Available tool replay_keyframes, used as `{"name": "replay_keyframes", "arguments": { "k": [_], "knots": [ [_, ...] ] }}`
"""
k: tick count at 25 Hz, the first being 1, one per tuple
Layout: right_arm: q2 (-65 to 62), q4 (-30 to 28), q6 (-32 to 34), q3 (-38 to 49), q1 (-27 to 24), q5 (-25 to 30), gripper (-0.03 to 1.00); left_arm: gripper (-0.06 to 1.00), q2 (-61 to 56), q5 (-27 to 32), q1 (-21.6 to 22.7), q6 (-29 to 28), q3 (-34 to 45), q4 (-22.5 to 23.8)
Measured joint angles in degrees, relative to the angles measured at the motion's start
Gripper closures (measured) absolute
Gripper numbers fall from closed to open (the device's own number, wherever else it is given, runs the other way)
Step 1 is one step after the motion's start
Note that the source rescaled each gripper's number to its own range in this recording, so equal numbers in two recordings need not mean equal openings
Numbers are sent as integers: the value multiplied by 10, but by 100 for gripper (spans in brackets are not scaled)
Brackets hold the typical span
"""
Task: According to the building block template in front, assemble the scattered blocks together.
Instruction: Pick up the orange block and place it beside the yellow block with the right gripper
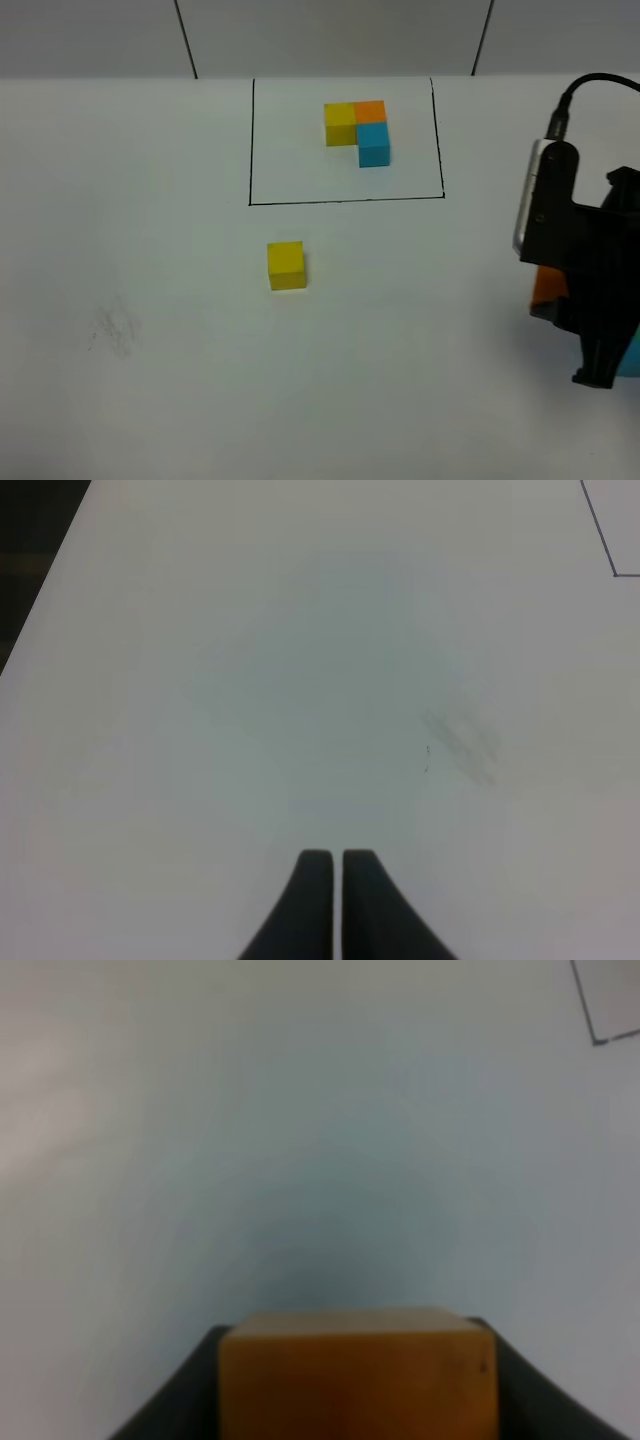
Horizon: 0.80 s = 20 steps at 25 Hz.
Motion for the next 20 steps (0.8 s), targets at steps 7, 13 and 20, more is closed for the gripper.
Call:
{"name": "replay_keyframes", "arguments": {
  "k": [7, 13, 20],
  "knots": [
    [111, 100, -119, -101, 0, 0, 51, 94, 0, 0, 0, 0, 0, 0],
    [193, 163, -205, -171, 0, 27, 51, 94, 0, 0, 0, 0, 0, 0],
    [281, 180, -232, -247, 16, 50, 51, 94, 0, 0, 0, 0, 0, 0]
  ]
}}
